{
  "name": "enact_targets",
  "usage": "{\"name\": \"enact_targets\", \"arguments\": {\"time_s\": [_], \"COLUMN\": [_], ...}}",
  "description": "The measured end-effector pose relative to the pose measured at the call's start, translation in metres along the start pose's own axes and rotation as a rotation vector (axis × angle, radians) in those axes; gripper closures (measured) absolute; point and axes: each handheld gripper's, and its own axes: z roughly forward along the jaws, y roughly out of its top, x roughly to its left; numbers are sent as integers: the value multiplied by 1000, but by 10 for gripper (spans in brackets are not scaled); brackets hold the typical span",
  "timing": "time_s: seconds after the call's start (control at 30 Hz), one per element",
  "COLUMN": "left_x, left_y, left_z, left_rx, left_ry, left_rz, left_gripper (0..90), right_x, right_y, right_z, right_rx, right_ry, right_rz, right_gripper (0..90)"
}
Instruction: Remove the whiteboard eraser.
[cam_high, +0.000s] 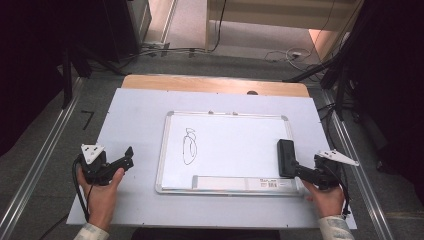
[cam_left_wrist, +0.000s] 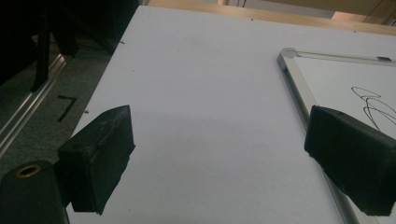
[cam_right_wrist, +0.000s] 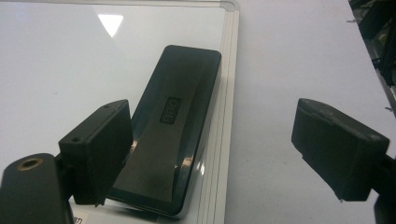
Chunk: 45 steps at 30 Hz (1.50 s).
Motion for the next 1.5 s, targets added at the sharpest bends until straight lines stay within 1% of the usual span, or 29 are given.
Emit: {"name": "enact_targets", "arguments": {"time_s": [0.07,0.4,0.6,1.03,1.17,1.33,1.4,1.5], "left_x": [-1,-1,-1,0,0,1,1,1], "left_y": [0,0,-1,-1,-1,-1,-1,-2], "left_z": [1,3,2,3,4,4,4,4], "left_rx": [6,8,11,21,24,27,26,29], "left_ry": [-4,-5,-7,-8,-7,-9,-8,-11], "left_rz": [5,1,2,8,6,2,1,2], "left_gripper": [89,89,89,89,89,89,89,89], "right_x": [1,10,18,33,35,33,32,30], "right_y": [0,4,8,15,16,17,17,17], "right_z": [1,8,15,35,41,45,48,51], "right_rx": [2,15,24,46,55,65,75,86], "right_ry": [-2,-7,-6,-32,-47,-66,-70,-76], "right_rz": [-5,-21,-43,-72,-80,-75,-65,-57], "right_gripper": [112,112,112,111,111,113,118,145]}}
